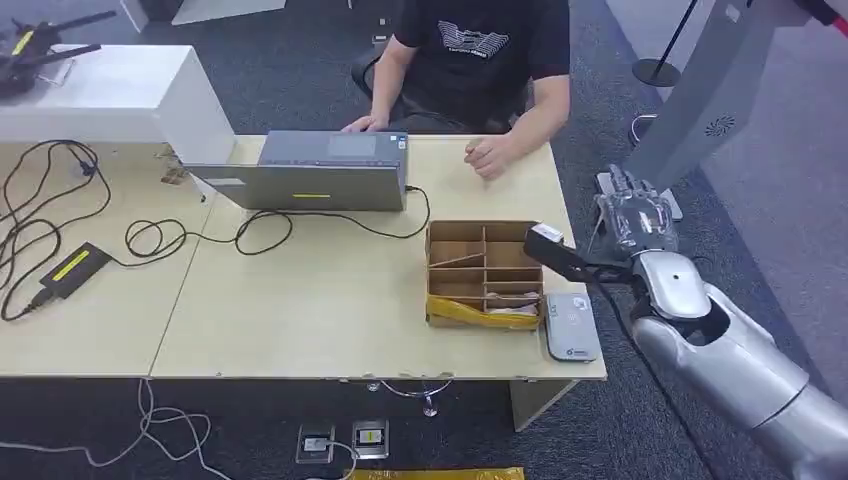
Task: Pass the card to the sensor for recognition and then transmit it.
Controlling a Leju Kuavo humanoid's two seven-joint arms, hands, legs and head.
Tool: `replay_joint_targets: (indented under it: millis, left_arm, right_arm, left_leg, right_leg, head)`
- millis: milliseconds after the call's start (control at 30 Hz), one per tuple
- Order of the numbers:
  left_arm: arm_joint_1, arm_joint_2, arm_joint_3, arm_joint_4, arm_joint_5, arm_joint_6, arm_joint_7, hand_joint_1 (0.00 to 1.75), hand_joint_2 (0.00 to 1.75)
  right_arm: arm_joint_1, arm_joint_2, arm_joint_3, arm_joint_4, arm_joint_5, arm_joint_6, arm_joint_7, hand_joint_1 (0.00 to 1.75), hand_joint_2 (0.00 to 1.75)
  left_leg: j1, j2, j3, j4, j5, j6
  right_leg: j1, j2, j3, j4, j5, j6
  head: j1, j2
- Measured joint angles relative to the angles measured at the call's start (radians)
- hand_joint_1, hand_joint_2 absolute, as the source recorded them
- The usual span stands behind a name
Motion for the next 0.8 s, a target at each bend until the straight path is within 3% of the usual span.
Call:
replay_joint_targets:
  millis: [300, 633, 800]
  left_arm:
    - [0.0, -0.002, 0.001, 0.0, 0.019, 0.014, 0.002, 0.0, 0.0]
    - [0.0, -0.008, 0.001, 0.0, 0.024, 0.032, -0.004, 0.0, 0.0]
    - [-0.001, -0.008, 0.001, 0.0, 0.017, 0.026, -0.007, 0.0, 0.0]
  right_arm:
    - [0.107, -0.039, -0.07, -0.031, -0.032, -0.036, -0.021, 1.75, 1.75]
    - [0.172, -0.016, -0.071, 0.02, -0.066, -0.134, -0.075, 1.75, 1.75]
    - [0.193, -0.003, -0.071, 0.047, -0.065, -0.137, -0.09, 1.75, 1.75]
  left_leg:
    - [0.0, 0.0, 0.0, 0.0, 0.0, 0.0]
    - [0.0, -0.001, -0.001, 0.0, 0.0, 0.0]
    - [0.0, 0.0, -0.001, 0.0, 0.0, 0.0]
  right_leg:
    - [0.0, 0.0, 0.0, 0.0, 0.0, 0.0]
    - [0.0, -0.001, 0.0, 0.0, 0.0, 0.0]
    - [0.0, -0.001, 0.0, 0.0, 0.0, 0.0]
  head:
    - [0.0, 0.0]
    - [0.0, 0.0]
    - [0.0, 0.0]
